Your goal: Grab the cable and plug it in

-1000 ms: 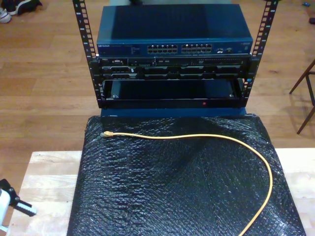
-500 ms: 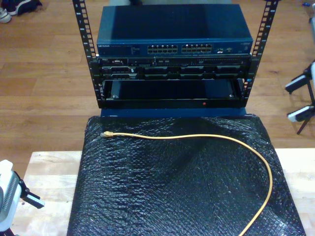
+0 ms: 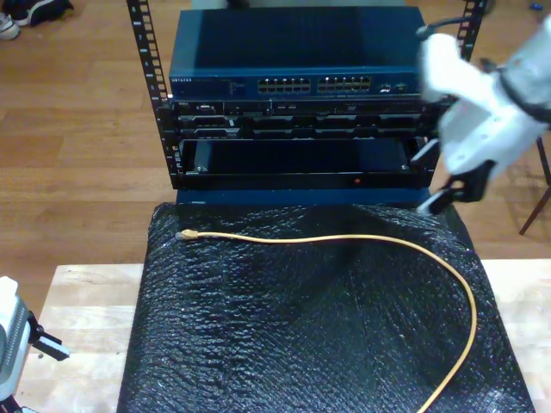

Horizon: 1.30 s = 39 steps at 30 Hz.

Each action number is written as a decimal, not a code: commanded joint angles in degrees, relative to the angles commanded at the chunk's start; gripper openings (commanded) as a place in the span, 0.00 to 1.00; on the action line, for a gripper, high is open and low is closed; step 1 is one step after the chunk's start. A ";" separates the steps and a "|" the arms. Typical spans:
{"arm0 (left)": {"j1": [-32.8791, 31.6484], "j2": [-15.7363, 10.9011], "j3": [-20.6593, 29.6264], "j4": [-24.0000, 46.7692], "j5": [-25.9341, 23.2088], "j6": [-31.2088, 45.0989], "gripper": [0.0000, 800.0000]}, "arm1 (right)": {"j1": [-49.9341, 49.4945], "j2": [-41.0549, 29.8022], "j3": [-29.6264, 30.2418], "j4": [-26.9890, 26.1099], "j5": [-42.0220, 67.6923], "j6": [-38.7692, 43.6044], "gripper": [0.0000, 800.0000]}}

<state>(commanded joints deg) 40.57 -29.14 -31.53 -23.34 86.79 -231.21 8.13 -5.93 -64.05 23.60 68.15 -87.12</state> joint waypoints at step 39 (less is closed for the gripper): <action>0.09 1.14 0.18 -0.09 -0.79 -0.79 1.00 | 25.76 32.18 -27.60 -10.37 -11.16 19.78 0.99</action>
<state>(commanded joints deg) 40.66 -28.00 -31.35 -23.43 86.00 -232.00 33.89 26.24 -91.66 13.23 56.99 -67.34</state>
